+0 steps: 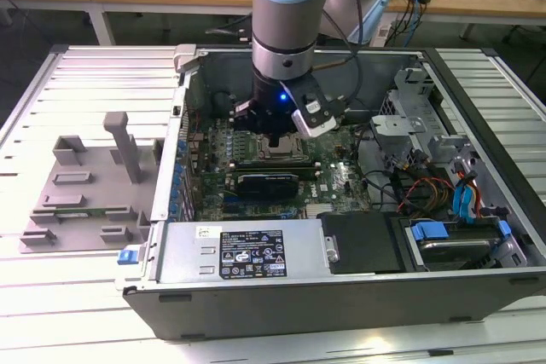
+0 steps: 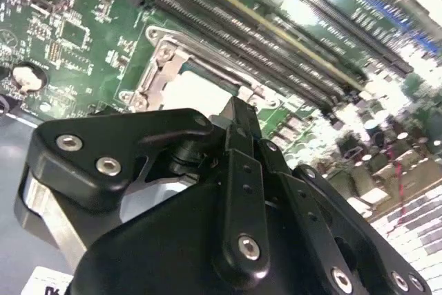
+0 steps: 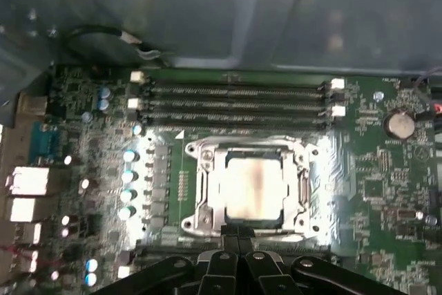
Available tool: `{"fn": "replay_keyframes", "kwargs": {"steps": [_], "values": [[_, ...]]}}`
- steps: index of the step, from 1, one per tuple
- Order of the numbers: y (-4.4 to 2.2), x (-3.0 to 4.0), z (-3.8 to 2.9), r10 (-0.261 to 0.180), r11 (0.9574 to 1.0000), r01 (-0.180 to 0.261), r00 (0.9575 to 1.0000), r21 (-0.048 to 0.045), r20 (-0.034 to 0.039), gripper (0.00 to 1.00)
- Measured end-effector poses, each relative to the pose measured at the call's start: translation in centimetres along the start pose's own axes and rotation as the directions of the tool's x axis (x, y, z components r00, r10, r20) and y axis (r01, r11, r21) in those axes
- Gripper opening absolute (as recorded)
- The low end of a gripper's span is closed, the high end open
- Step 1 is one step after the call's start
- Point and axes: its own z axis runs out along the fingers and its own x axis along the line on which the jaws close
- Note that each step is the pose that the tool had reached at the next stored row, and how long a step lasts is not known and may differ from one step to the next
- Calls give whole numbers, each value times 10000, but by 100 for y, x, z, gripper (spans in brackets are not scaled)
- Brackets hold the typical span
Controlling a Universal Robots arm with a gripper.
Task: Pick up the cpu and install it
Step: 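Install the second cpu locking lever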
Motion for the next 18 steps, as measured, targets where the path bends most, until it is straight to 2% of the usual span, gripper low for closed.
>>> {"fn": "replay_keyframes", "kwargs": {"steps": [1, 5, 9, 18], "values": [[25, -12, 6, 0, 10000, 0, 10000, 20, -2, 11], [57, -175, 26, 15, 9996, -13, 10000, 268, -65, 11], [148, -195, 42, 15, 9996, -13, 10000, 285, -70, 11], [157, -196, 28, 14, 9995, -12, 10000, 314, -70, 11]]}}
